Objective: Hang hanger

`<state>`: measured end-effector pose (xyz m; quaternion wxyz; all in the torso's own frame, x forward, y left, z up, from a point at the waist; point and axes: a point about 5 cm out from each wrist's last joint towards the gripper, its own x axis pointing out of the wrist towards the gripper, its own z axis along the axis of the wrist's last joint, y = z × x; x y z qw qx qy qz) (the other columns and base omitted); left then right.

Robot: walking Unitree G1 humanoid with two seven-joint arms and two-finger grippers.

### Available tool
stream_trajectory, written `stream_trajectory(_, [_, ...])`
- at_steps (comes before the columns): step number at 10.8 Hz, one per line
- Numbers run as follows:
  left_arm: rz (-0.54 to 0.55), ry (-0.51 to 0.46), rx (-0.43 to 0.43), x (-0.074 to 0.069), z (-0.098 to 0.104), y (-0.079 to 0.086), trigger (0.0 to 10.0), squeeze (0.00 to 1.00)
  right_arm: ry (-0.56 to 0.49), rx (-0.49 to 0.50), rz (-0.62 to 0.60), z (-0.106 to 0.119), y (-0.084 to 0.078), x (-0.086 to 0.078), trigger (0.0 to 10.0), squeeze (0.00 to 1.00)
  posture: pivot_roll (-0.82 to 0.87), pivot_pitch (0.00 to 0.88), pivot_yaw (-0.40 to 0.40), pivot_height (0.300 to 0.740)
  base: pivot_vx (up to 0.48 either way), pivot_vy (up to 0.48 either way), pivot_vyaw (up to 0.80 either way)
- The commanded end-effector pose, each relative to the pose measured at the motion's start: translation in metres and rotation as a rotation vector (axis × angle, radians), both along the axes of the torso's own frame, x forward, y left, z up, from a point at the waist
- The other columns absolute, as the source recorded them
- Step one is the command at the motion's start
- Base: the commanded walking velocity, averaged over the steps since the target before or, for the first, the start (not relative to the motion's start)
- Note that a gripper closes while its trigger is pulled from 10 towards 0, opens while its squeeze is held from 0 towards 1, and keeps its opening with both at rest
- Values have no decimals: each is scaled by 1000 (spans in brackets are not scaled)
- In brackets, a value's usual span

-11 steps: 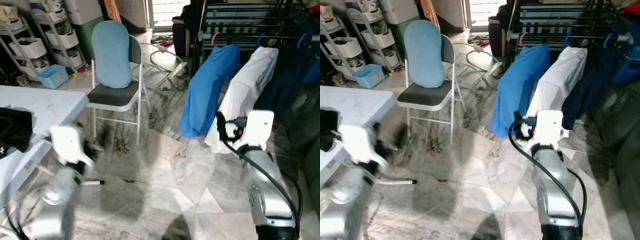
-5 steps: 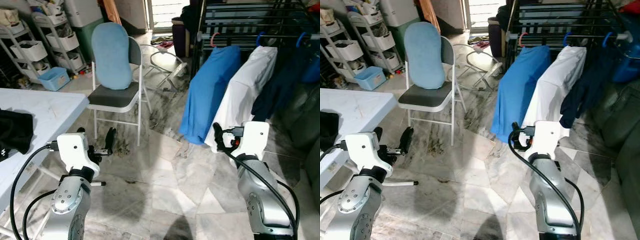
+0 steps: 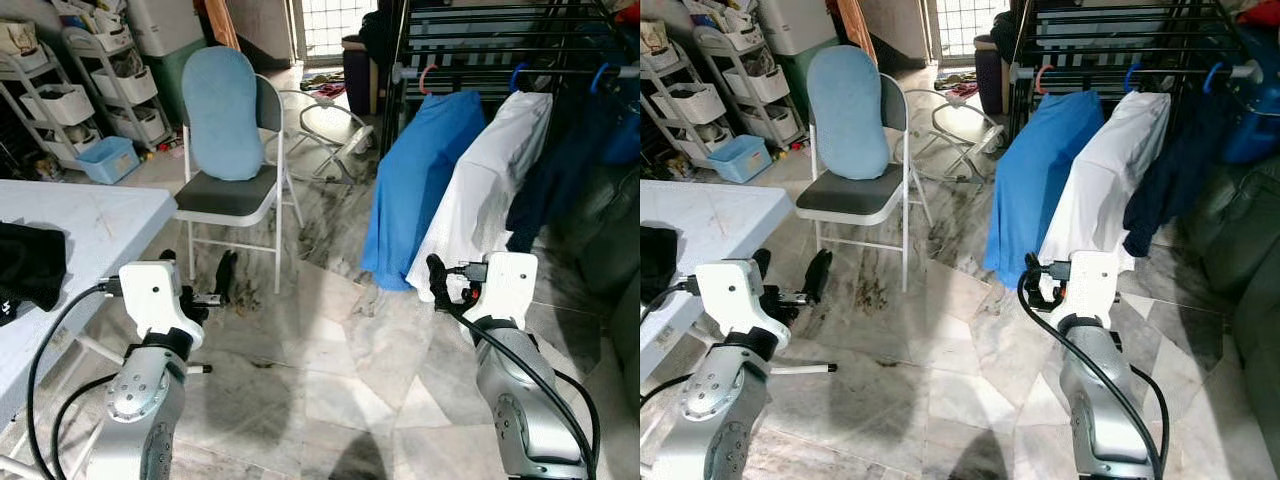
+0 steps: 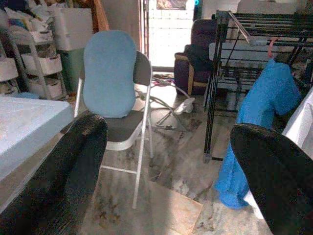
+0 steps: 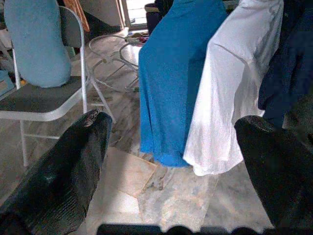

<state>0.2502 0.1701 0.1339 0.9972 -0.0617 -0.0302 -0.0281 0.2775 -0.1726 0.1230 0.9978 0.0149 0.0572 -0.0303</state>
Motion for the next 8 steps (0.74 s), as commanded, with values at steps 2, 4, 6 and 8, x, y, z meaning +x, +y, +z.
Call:
stream_trajectory(2, [-3,40,-12,0,-12,-1,10000,0,4,7,-6,-2,0,3,10000,0,-139,0,130,740,0,0,0])
stream_trajectory(4, [-22,15,-21,8,-7,-5,10000,0,-8,13,1,2,2,6,10000,0,-146,0,130,740,263,0,0])
stream_trajectory(6, [-27,1,-24,12,-4,-7,10000,0,-8,21,8,2,3,6,10000,0,-145,0,126,740,285,0,0])
stream_trajectory(8, [-37,-2,-22,9,-5,-8,10000,0,-4,11,18,2,3,9,10000,0,-131,0,116,740,321,0,0])
